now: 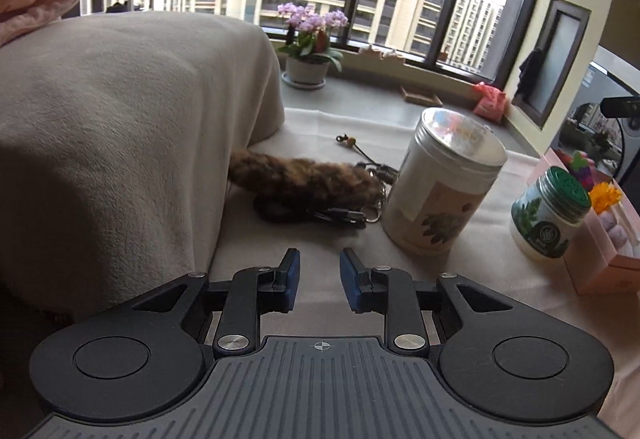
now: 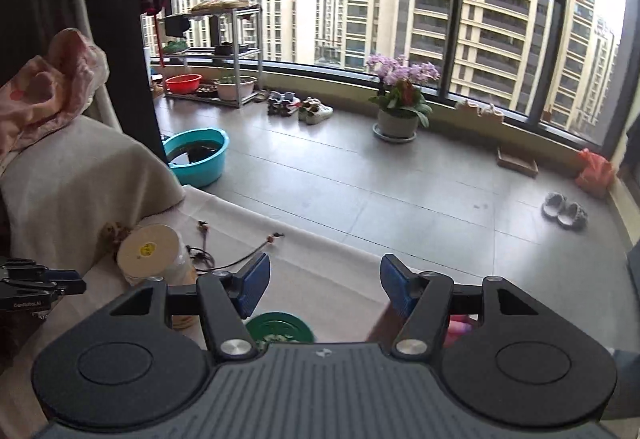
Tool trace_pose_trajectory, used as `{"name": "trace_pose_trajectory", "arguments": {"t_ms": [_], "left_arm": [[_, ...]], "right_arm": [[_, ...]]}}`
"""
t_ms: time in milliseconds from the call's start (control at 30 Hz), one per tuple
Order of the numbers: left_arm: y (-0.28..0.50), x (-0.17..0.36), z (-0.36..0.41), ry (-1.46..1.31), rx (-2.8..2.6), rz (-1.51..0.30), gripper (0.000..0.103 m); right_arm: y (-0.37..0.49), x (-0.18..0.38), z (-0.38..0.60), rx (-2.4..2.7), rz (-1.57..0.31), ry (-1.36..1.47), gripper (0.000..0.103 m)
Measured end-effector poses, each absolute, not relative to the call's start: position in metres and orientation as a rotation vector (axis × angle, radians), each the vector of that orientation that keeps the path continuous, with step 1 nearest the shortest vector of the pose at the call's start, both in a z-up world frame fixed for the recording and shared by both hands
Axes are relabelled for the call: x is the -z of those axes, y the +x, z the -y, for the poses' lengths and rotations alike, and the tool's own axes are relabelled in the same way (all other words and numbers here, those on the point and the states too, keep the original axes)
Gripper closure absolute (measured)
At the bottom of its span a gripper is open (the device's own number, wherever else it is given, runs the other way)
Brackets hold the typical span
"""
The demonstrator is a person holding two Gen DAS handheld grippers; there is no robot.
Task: Organize soft objects
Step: 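Grasp the coiled black cable with the left tool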
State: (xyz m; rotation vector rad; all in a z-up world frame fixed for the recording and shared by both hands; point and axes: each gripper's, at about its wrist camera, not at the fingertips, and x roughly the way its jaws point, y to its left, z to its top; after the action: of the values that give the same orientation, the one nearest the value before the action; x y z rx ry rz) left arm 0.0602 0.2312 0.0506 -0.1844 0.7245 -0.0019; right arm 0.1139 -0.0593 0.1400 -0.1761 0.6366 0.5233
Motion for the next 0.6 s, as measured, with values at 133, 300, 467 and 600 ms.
{"name": "trace_pose_trajectory", "arguments": {"t_ms": [133,300,467,600], "left_arm": [[0.065,-0.043,-0.233,-0.192,0.047,-0.728,0.076],[0.079,-0.043,-0.229,-0.182,0.068,-0.707,0.076],[0.104,-0.043,-0.224,-0.209,0.041,-0.706,0.076],[0.12,-0.042,-0.222,-0.214,0.01,-0.707,0.076]], "right_arm": [[0.102,-0.126,0.02,-0.67,-0.702,-0.213,0.041],[0.078,-0.093,-0.025,-0.763,-0.746,-0.34,0.041],[0.06,-0.06,-0.044,-0.807,-0.763,-0.366,0.041],[0.052,-0.032,-0.054,-0.805,-0.774,-0.383,0.041]]}}
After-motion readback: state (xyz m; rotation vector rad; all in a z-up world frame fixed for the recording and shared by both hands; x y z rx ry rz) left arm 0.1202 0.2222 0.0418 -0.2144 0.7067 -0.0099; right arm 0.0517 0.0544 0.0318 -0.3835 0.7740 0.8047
